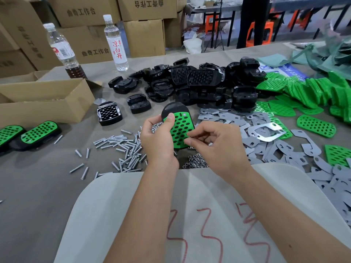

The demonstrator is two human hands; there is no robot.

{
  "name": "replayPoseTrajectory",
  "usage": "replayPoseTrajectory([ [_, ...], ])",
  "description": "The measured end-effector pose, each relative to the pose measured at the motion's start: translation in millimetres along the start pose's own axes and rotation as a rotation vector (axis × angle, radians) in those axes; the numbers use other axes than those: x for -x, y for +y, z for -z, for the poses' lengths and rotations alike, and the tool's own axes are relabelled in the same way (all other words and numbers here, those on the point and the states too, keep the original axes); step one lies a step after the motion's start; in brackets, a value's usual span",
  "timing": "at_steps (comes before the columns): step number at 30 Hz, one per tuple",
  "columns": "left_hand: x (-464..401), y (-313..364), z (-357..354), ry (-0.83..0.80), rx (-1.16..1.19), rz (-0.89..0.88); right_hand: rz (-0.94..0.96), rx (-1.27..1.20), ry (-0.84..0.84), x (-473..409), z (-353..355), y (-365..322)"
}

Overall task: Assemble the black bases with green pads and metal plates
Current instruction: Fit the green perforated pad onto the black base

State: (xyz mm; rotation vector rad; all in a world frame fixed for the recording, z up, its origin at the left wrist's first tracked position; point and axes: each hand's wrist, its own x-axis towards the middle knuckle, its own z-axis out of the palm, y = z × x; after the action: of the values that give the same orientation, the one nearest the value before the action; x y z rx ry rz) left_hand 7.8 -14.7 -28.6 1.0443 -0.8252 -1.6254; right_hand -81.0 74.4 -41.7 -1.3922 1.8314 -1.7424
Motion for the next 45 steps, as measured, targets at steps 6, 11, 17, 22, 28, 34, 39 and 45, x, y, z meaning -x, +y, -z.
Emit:
replayPoseTrajectory([
  [6, -1.8, 1.3, -1.4, -0.007, 0.056, 0.043, 0.307, 0.363, 0.061, 0.5, 1.6, -2.8],
  [11, -4.1, -2.0, 1.4, 0.113, 0.075, 0.028, 0.404, 0.466, 0.011, 0.6, -4.1, -3.0],
  [17, -5.2, -2.2, 0.5, 0.131, 0.138, 0.086, 0.305, 0.407, 0.024, 1.2, -5.0, -1.1],
  [22, -4.4, 2.0, 1.1, 0.068, 0.190, 0.081, 0.040, 0.125, 0.053, 0.8, -3.3, -4.5],
  [28, 2.3, 3.7, -3.0, -0.059, 0.222, 0.108, -0.463, -0.467, -0.088, -6.0, 6.9, -6.0],
  [34, 1.5, -1.5, -6.3, -0.061, 0.170, 0.053, -0.432, -0.433, -0.048, -4.5, 3.2, -2.3],
  [39, 0.9, -3.7, -6.9, -0.076, 0.012, 0.010, -0.177, 0.043, 0.081, -3.9, 3.8, 4.5],
  [45, 13.8, -2.4, -15.3, -0.273, -0.003, 0.124, 0.239, 0.529, 0.112, -1.8, 2.3, 2.1],
])
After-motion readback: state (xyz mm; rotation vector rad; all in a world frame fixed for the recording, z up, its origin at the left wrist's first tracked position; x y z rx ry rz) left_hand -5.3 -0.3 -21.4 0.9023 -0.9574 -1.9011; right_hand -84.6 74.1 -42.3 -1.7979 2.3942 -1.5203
